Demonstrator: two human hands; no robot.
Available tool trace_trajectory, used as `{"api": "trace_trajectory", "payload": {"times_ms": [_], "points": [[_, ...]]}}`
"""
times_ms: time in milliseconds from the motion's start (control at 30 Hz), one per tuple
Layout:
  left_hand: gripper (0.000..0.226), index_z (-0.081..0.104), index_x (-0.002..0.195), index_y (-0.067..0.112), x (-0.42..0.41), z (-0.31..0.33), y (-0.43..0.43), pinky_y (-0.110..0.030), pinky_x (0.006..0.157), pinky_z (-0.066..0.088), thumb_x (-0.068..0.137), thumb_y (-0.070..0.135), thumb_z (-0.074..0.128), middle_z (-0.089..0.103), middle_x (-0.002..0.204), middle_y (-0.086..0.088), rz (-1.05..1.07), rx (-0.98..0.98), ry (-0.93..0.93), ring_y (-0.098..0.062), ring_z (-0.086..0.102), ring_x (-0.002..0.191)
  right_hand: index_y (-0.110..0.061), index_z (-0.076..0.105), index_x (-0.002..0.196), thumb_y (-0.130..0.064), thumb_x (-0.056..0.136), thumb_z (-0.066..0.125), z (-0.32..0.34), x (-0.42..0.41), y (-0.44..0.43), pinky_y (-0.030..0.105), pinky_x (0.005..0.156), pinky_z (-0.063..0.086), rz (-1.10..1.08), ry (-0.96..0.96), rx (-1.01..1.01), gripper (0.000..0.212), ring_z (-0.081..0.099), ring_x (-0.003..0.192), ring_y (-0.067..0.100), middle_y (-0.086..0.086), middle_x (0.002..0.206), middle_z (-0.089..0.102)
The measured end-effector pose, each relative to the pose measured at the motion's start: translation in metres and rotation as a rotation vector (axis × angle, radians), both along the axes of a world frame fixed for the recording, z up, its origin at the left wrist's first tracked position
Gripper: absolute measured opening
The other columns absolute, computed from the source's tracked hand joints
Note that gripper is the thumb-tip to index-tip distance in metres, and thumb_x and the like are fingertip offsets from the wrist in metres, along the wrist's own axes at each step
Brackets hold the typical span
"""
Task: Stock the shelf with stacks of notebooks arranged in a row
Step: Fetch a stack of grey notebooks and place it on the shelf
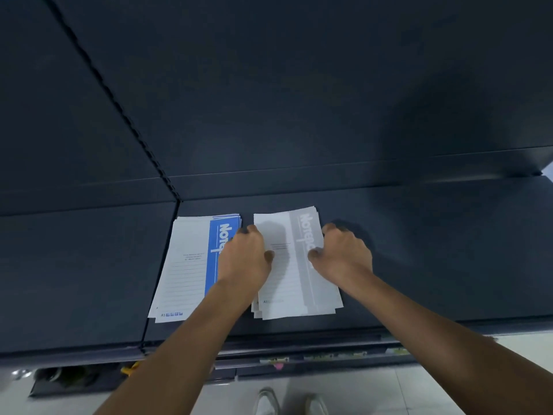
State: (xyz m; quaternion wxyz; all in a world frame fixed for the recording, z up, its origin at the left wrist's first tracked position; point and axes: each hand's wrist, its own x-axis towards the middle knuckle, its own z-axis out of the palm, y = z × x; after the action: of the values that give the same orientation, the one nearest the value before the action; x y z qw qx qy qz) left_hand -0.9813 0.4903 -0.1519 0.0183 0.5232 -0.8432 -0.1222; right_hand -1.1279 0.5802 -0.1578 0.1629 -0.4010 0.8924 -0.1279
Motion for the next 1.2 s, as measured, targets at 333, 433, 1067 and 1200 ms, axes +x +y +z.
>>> {"api": "trace_trajectory", "payload": {"times_ms": [333,433,1067,1200], "points": [[0.019,0.058,0.111,0.02,0.031,0.018,-0.015,-0.036,0.067,0.052,0.093,0.027,0.055,0.065,0.099,0.004,0.024,-0.1,0.19,-0.022,0.062,0.082,-0.013,0.054,0.129,-0.032,0.094,0.059,0.013,0.018,-0.028,0.036,0.092,0.046,0.158,0.148,-0.203,0.04,0.049,0.117,0.025,0.006,0.126,0.053],[0.021,0.062,0.113,0.021,0.063,0.03,-0.024,-0.038,0.071,0.057,0.093,0.025,0.058,0.066,0.096,0.009,0.051,-0.099,0.265,-0.015,0.065,0.082,-0.014,0.055,0.131,-0.029,0.095,0.059,0.024,0.046,-0.053,0.038,0.099,0.044,0.323,0.087,-0.256,0.039,0.048,0.122,0.028,0.008,0.13,0.052],[0.03,0.062,0.115,0.021,0.415,0.081,-0.049,-0.04,0.082,0.056,0.09,0.034,0.052,0.068,0.098,0.005,0.573,-0.218,0.263,-0.02,0.065,0.092,-0.023,0.057,0.124,-0.033,0.099,0.053,0.074,0.374,-0.168,0.036,0.077,0.051,1.116,-0.069,-0.23,0.028,0.059,0.101,0.021,-0.004,0.125,0.051],[0.024,0.063,0.11,0.021,0.499,0.078,-0.053,-0.04,0.079,0.056,0.091,0.032,0.051,0.069,0.094,0.005,0.599,-0.298,0.305,-0.018,0.066,0.088,-0.025,0.058,0.121,-0.032,0.097,0.054,0.071,0.458,-0.187,0.036,0.08,0.052,1.178,-0.058,-0.229,0.025,0.06,0.099,0.018,-0.005,0.122,0.052]]}}
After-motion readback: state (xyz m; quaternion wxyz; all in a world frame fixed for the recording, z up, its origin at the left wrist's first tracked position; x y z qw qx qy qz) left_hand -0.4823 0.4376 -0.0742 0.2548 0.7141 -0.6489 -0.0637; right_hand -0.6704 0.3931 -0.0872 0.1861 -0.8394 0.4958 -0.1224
